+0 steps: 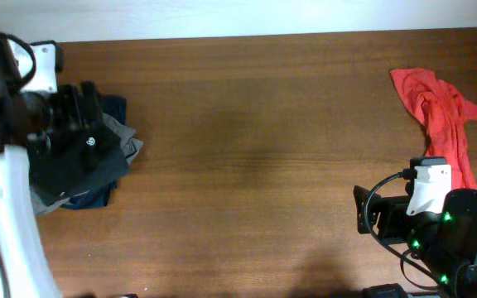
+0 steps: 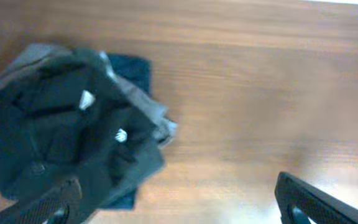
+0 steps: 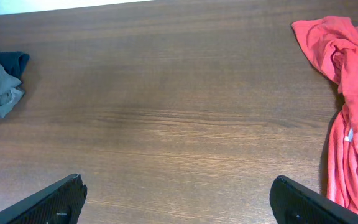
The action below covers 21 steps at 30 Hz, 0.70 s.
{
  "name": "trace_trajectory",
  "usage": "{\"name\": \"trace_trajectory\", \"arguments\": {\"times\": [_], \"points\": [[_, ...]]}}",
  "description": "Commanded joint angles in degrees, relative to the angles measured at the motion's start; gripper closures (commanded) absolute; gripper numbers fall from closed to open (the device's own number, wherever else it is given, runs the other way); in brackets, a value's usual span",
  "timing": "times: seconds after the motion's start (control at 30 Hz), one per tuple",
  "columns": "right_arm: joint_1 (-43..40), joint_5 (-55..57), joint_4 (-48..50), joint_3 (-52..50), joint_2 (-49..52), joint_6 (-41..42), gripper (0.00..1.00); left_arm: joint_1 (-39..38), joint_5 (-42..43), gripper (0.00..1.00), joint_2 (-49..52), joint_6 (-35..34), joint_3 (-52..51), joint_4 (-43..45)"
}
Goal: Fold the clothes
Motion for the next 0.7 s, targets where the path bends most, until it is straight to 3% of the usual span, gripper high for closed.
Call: {"name": "trace_trajectory", "arguments": {"times": [0.0, 0.2, 0.67], "points": [[-0.07, 0.68, 0.15, -0.09, 0.07, -0.20, 0.01, -2.91, 0.68, 0.01, -4.24, -0.39, -0.20, -3.98], [-0.07, 0.70, 0.15, -0.09, 0.07, -0.20, 0.01, -5.16, 0.31, 0.01, -6.82, -0.35, -0.22, -8.90], [0.04, 0.68, 0.15, -0.42, 0.02, -0.20, 0.01, -5.16, 0.90, 0.01, -6.82, -0.35, -0.22, -7.96]]}}
